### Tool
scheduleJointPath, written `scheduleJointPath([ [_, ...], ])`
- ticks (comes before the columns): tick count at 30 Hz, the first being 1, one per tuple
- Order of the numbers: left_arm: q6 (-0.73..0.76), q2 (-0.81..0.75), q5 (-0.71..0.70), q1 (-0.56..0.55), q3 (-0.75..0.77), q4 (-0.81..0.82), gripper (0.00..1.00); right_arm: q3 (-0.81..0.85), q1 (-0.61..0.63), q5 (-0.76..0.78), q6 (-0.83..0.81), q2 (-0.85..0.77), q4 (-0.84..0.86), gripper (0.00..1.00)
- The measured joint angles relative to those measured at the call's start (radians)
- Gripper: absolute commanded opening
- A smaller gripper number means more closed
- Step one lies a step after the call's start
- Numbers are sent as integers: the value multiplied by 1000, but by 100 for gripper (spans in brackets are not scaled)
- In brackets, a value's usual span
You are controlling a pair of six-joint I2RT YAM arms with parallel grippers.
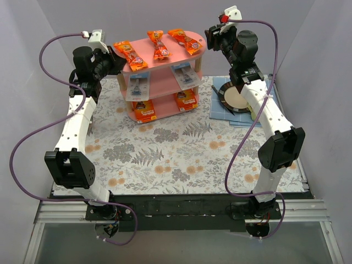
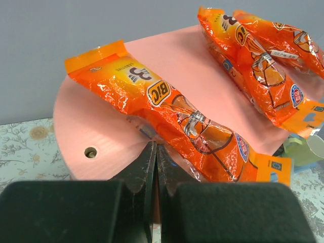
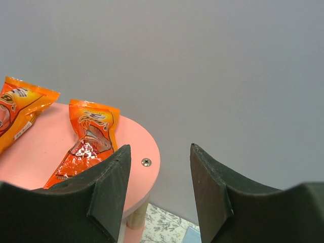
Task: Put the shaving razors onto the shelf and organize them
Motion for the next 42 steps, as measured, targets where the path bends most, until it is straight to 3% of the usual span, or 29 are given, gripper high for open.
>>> scheduleJointPath([
  [37,6,77,-156,-4,67,32,0,-14,-3,3,-25,8,-3,59],
  [38,8,69,-166,-4,63,28,2,-14,-5,3,-27,8,-3,61],
  [40,17,55,-194,-4,55,15,20,-17,-6,8,-35,8,-3,64],
  [41,27,47,-211,-4,51,10,42,-26,-7,16,-42,4,-2,66],
  [42,37,37,-227,-3,47,4,52,-44,-7,28,-50,-4,-5,67],
])
